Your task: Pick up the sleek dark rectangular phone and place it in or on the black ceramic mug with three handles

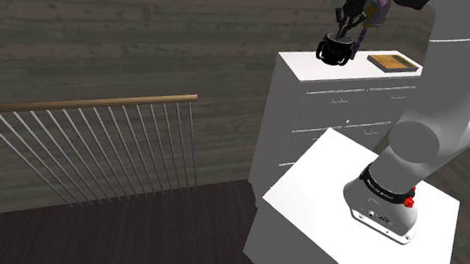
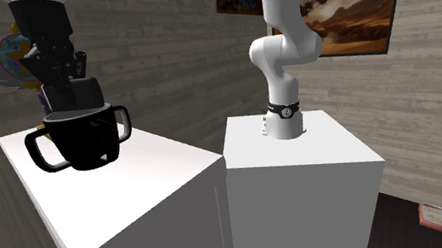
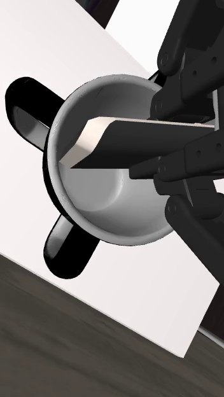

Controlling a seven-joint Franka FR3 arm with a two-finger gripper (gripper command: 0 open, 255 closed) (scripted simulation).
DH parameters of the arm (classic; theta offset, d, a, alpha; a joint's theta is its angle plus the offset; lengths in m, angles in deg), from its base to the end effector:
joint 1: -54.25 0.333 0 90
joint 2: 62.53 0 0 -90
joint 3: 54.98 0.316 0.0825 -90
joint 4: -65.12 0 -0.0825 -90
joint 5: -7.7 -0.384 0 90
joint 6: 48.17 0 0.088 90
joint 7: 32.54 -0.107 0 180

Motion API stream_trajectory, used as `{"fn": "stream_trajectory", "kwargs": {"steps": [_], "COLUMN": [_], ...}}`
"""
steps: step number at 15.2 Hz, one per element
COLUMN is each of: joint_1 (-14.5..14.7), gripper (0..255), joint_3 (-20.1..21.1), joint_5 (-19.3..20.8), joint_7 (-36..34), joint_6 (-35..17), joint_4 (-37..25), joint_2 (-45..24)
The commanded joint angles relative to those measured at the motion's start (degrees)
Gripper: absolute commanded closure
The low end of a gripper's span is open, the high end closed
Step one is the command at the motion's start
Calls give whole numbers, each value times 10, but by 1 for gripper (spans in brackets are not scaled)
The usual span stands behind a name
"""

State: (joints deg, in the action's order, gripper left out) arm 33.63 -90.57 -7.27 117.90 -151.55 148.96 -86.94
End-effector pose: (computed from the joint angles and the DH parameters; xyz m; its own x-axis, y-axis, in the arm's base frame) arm 0.4404 -0.5037 0.4725 -0.0545 0.9985 0.0098 0.9985 0.0544 0.0069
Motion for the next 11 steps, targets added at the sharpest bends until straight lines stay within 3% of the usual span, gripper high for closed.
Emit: {"fn": "stream_trajectory", "kwargs": {"steps": [1,2,3,8,11], "joint_1": [0,0,0,0,-9], "gripper": [255,255,0,0,0], "joint_3": [0,0,0,0,-2], "joint_5": [0,0,0,0,2], "joint_7": [0,0,0,0,-4], "joint_6": [0,0,0,0,57], "joint_4": [0,0,0,0,-58], "joint_2": [0,0,0,0,1]}}
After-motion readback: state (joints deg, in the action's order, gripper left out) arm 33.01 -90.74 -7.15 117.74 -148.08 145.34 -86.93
